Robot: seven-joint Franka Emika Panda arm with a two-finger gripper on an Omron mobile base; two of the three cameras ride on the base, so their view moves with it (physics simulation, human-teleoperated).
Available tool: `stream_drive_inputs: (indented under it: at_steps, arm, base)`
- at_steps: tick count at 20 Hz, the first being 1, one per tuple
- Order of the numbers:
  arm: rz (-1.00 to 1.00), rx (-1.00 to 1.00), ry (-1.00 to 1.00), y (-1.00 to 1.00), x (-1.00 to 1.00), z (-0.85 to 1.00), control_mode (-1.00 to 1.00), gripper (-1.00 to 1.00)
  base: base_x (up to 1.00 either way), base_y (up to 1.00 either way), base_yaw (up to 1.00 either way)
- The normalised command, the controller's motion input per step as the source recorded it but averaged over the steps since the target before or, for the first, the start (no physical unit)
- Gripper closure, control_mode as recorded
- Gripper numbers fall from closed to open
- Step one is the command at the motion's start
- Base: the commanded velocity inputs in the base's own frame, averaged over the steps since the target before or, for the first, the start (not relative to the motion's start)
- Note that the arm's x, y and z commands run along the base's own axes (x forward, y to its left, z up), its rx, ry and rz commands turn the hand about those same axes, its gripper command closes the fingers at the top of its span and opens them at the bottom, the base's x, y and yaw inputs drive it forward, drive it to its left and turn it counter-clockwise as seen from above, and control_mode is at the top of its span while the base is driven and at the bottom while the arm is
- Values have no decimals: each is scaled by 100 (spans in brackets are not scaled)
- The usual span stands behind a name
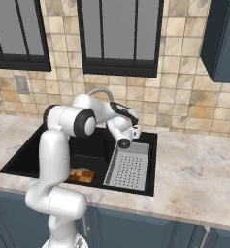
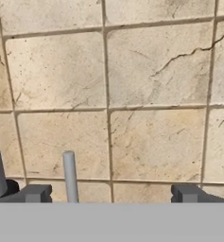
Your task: Turn on the sink faucet with hot water and rinse the cutting board for ten seconds, then turn off the faucet. Push the cutting board to reach the water if necessary.
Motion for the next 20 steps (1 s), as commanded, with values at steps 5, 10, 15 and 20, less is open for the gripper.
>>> stream_drive_inputs:
  at_steps: [5,10,15,20]
  arm:
    - [0,0,0,11,4,0,-100,-100]
    - [0,0,0,0,19,0,-100,-100]
    - [0,0,0,0,15,0,-100,-100]
    - [0,0,0,0,16,0,-100,-100]
  base:
    - [0,0,0]
    - [0,0,0]
    - [0,0,0]
    - [0,0,0]
